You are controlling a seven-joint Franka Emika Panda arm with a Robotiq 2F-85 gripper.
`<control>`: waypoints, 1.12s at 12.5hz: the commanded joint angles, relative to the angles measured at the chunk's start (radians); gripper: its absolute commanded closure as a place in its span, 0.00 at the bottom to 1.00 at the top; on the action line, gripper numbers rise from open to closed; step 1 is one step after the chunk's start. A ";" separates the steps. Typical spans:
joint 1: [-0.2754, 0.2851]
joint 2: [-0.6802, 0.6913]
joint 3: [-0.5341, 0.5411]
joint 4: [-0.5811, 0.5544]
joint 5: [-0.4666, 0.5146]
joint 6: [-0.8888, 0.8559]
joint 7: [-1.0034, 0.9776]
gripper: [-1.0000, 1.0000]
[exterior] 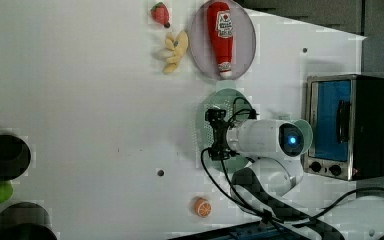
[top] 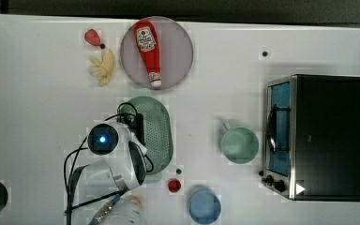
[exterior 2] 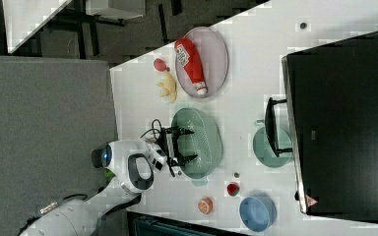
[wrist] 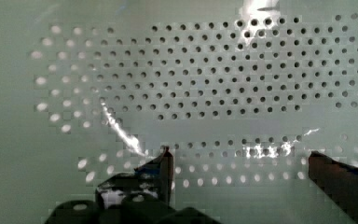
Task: Drag strainer right to left.
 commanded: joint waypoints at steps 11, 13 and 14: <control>0.184 0.149 0.022 0.322 0.219 -0.162 0.038 0.00; 0.204 0.168 0.022 0.355 0.253 -0.161 0.039 0.00; 0.215 0.175 0.022 0.368 0.270 -0.162 0.041 0.00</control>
